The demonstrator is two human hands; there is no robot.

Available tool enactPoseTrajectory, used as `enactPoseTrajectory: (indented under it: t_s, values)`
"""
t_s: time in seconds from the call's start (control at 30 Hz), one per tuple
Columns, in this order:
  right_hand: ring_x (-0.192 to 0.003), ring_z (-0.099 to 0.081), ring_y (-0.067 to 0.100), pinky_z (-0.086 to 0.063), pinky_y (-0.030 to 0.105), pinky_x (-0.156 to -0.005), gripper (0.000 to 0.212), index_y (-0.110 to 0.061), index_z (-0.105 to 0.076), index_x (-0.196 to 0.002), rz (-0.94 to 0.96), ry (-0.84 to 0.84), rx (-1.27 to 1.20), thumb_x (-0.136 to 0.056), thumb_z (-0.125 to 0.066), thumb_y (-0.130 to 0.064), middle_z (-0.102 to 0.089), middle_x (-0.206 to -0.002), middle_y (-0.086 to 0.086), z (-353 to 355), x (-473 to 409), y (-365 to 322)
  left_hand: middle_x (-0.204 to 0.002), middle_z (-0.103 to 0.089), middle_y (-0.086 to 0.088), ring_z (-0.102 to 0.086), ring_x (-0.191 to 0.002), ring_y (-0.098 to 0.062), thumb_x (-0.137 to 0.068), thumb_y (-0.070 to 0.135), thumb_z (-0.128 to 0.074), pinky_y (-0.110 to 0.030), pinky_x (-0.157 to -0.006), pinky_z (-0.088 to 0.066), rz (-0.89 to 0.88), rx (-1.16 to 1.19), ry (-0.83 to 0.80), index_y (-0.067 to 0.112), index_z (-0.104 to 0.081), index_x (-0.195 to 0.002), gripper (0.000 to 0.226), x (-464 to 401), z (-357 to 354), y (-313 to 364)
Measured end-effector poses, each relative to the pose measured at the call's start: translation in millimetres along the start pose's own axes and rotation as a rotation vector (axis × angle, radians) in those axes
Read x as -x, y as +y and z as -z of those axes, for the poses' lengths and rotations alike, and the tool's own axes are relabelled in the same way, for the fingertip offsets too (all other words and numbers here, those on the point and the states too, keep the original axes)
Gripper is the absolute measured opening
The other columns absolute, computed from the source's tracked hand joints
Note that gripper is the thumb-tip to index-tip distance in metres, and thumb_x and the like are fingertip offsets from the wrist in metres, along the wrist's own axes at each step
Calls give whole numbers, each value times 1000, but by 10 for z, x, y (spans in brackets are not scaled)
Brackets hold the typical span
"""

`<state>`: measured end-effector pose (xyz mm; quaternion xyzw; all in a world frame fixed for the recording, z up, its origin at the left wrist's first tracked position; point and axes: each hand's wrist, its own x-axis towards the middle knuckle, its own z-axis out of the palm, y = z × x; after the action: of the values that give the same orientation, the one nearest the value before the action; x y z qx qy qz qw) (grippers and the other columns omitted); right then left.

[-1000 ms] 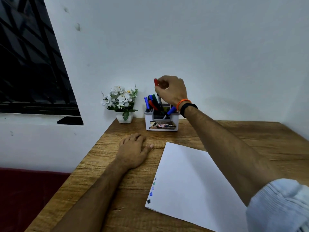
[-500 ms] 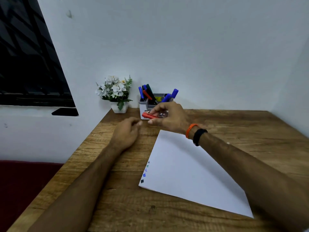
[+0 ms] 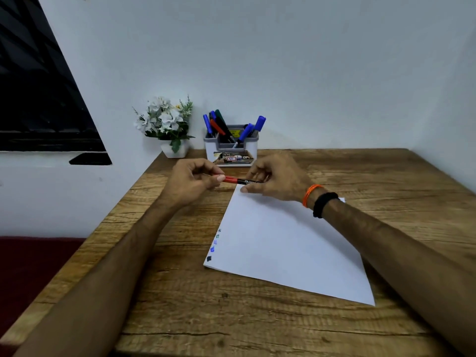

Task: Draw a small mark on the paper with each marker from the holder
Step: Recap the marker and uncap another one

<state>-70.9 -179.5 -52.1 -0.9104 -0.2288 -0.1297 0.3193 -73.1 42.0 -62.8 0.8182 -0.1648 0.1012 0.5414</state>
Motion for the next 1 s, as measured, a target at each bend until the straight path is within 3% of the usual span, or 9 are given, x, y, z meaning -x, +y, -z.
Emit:
enactPoseTrajectory:
  t_s: [0.07,0.13,0.23,0.33,0.5,0.67,0.87,1.0]
  values:
    - [-54,-60,6,-48,20,-54,19,-17,-77,-79,-79,13,-264,-71,-87,-31,-67,-61,-9,30,24,59,-82,-71,-8,-67,-64,-5,-79,5,-75,-14,-62,-52,6,6,4,2,-71,-90,12,4,11,6]
    - [-59,-58,12,-47,22,-56,18,-13,-78,-81,-172,63,-562,-71,-87,-24,-67,-66,0,38,42,86,-80,-71,-7,-67,-64,-8,-79,5,-74,-17,-63,-55,5,22,-13,4,-70,-90,12,13,-7,16]
    - [-59,-54,18,-45,24,-55,16,-12,-76,-84,-246,116,-809,-75,-84,-22,-63,-69,7,-23,58,76,-83,-71,-5,-67,-66,-12,-79,12,-75,-20,-63,-56,5,46,-79,7,-69,-94,17,28,-59,15]
    - [-56,-59,14,-44,23,-51,18,-11,-75,-89,-253,112,-835,-79,-81,-25,-68,-71,4,-94,57,53,-84,-72,-7,-68,-69,-11,-80,25,-74,-21,-63,-54,0,-9,-149,11,-71,-96,21,34,-112,17]
    - [-54,-58,15,-45,23,-48,17,-11,-73,-87,-239,33,-879,-88,-71,-28,-70,-74,6,-161,90,-26,-74,-71,-1,-66,-63,-10,-87,20,-70,-20,-60,-51,-24,-101,-185,10,-71,-91,11,40,-163,19]
    - [-50,-54,15,-43,22,-46,11,-7,-70,-80,-230,73,-902,-86,-73,-15,-64,-65,5,-203,79,-4,-74,-72,-2,-67,-63,-13,-86,28,-70,-22,-59,-52,-46,-134,-200,14,-72,-90,15,54,-176,60]
    - [-48,-52,14,-41,22,-45,13,-4,-66,-83,-230,59,-972,-89,-69,-15,-59,-61,3,-252,83,5,-75,-72,-2,-64,-58,-12,-92,23,-63,-26,-55,-50,-91,-108,-230,11,-68,-87,14,72,-229,90]
    - [-46,-54,11,-41,19,-43,14,-6,-66,-78,-174,50,-894,-87,-73,-15,-64,-64,10,-322,80,14,-76,-72,2,-66,-60,-7,-94,19,-61,-19,-57,-51,-150,-238,-234,19,-67,-88,8,90,-244,98]
